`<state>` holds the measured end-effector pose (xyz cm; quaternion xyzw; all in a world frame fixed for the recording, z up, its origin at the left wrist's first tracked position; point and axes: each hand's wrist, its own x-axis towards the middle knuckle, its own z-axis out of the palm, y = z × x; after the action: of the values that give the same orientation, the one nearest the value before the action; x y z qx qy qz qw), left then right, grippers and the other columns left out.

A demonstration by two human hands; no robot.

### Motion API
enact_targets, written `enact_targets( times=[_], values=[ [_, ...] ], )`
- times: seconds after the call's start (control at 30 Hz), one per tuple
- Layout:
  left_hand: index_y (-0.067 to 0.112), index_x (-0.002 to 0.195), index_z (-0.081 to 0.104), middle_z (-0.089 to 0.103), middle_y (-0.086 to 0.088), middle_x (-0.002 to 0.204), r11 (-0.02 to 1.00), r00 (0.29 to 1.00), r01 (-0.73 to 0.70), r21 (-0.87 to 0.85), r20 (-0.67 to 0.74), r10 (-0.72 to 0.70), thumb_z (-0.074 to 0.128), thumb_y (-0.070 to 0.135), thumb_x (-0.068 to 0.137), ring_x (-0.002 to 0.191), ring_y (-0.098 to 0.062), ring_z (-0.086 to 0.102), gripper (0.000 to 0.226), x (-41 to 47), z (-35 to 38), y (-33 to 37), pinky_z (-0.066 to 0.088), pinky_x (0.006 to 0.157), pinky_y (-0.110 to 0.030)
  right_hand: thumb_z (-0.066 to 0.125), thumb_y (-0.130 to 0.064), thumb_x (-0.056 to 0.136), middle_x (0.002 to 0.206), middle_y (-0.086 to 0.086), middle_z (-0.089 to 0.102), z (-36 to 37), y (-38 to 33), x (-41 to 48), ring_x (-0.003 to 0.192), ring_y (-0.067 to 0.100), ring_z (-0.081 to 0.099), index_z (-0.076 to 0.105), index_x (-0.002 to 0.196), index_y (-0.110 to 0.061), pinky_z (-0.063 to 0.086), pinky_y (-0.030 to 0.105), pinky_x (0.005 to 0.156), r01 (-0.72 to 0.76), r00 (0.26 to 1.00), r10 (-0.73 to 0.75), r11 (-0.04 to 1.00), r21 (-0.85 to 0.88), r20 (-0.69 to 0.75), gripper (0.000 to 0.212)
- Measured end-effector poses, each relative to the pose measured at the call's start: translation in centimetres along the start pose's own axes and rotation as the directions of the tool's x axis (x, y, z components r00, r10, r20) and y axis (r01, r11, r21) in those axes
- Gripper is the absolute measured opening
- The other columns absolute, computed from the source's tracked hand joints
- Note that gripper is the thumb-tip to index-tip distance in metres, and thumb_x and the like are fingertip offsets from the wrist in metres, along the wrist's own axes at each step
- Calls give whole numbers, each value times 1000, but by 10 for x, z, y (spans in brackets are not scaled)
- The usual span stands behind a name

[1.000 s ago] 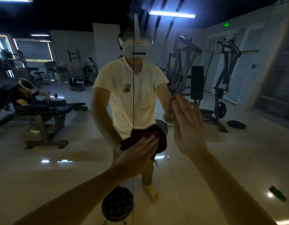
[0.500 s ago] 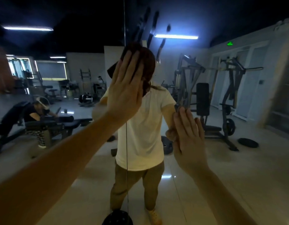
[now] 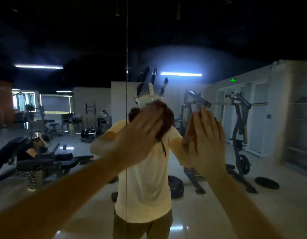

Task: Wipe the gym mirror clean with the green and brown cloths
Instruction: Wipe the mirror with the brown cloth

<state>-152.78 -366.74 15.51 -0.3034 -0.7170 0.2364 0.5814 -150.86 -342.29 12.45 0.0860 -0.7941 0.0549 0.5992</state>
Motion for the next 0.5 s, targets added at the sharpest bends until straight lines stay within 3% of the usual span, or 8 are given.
enact_targets(
  times=[0.1, 0.17, 0.23, 0.33, 0.43, 0.5],
  values=[
    [-4, 149, 37, 29, -24, 164, 951, 942, 297, -91, -136, -307, 57, 20, 97, 155, -40, 21, 60, 74, -27, -63, 23, 126, -56, 30, -34, 105, 169, 17, 21, 5, 3, -4, 157, 33, 18, 19, 161, -10, 24, 61, 123, 30, 999, -31, 999, -11, -18, 63],
    [1, 152, 33, 22, -20, 168, 878, 874, 431, -206, -146, -464, 57, 19, 98, 157, -36, 15, 62, 103, -35, -80, 20, 128, -53, 32, -34, 105, 169, 15, 22, 3, 7, -4, 157, 31, 19, 26, 161, -9, 25, 59, 123, 48, 999, -48, 999, -3, -3, 61],
    [4, 159, 18, 17, -20, 170, 862, 852, 460, -213, -167, -496, 46, 27, 106, 158, -36, 10, 64, 113, -32, -70, 15, 129, -52, 39, -33, 105, 169, 13, 24, 0, 10, -3, 157, 29, 20, 32, 160, -9, 27, 58, 123, 69, 998, -69, 998, 10, -5, 60],
    [6, 159, 0, 14, -22, 169, 924, 925, 354, -143, -89, -368, 22, 44, 111, 159, -35, 3, 65, 88, -19, -13, 9, 129, -52, 52, -27, 102, 166, 9, 30, -3, 19, 0, 155, 26, 26, 42, 154, -12, 26, 53, 124, 98, 995, -95, 992, 80, -38, 55],
    [6, 161, 4, 9, -21, 169, 995, 997, 63, -81, 48, -59, 25, 42, 111, 158, -36, 0, 66, 36, -9, 39, 3, 129, -51, 71, -23, 94, 163, 12, 37, -12, 33, 11, 152, 30, 33, 50, 149, -9, 33, 59, 119, 151, 988, -147, 984, 97, -50, 60],
    [6, 161, 11, 10, -20, 168, 995, 992, -100, -14, 77, 101, 36, 37, 107, 158, -37, 6, 67, 36, -11, 19, 3, 128, -51, 50, -28, 100, 163, 18, 36, -24, 42, 30, 152, 36, 32, 45, 150, -6, 34, 65, 116, 162, 985, -157, 983, 85, -70, 55]
  ],
)
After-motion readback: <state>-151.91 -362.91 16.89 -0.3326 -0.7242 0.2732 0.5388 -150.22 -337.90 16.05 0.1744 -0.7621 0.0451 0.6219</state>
